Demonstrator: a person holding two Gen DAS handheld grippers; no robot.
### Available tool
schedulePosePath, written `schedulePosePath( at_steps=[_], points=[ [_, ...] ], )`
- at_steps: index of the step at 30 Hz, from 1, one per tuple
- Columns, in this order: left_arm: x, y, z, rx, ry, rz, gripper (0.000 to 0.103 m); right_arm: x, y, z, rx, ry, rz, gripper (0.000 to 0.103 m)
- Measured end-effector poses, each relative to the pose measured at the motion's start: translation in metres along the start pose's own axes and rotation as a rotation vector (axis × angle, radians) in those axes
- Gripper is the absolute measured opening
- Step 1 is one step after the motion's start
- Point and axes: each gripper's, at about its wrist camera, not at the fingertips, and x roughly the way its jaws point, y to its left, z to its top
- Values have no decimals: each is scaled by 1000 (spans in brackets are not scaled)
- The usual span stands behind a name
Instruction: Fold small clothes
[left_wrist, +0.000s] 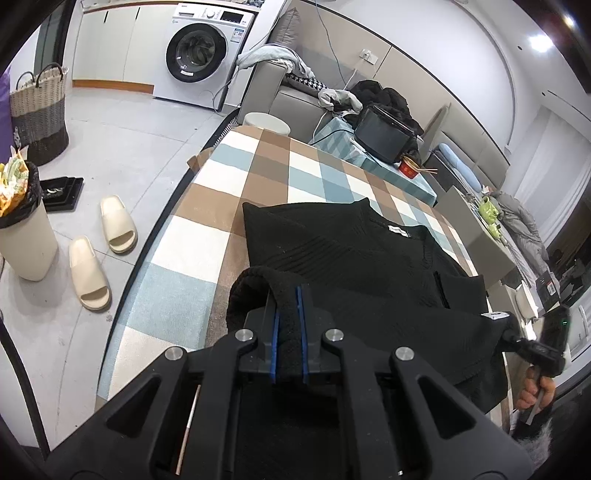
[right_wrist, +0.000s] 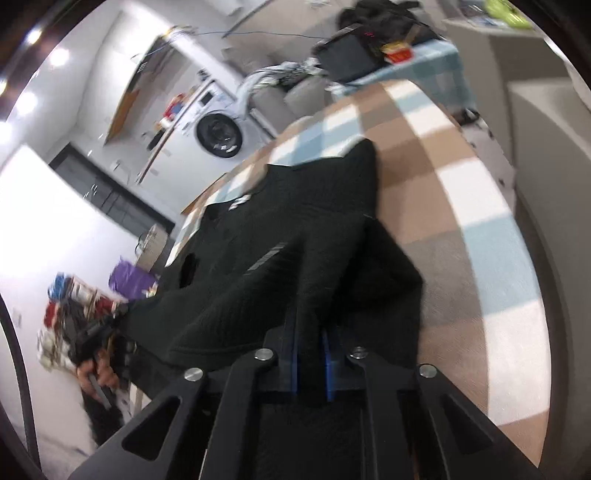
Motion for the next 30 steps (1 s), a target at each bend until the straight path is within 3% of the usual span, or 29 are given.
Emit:
schedulePosePath(
  at_steps=[3, 8, 11, 14, 16, 19, 21, 23, 25, 28, 30],
  points=[
    [-3, -1, 1, 0, -11, -8, 6, -19, 19, 4, -49, -68, 76, 7],
    [2, -4, 15, 11, -38, -34, 6, -47, 29, 34, -27, -223, 114, 6],
    [11, -2, 32, -22, -34, -73, 6, -42, 31, 57, 1, -272, 103, 6],
    [29, 7, 54, -72, -32, -96, 6, -19, 19, 85, 119, -277, 75, 6],
    [50, 14, 64, -92, -6, -89, 8, 4, 6, 102, 187, -261, -34, 7],
    [78, 22, 67, -110, 73, -51, 17, 42, -20, 113, 274, -139, -108, 8],
    [84, 22, 62, -94, 90, -7, 31, 48, -26, 109, 277, -106, -118, 13],
    [82, 25, 57, -95, 80, 10, 40, 41, -26, 102, 248, -126, -128, 32],
    [77, 29, 54, -103, 69, 11, 46, 29, -27, 97, 235, -153, -117, 41],
    [67, 34, 53, -94, 41, 37, 48, 6, -27, 95, 185, -213, -129, 44],
    [62, 36, 53, -90, 24, 53, 55, -4, -25, 95, 123, -232, -207, 45]
  ],
)
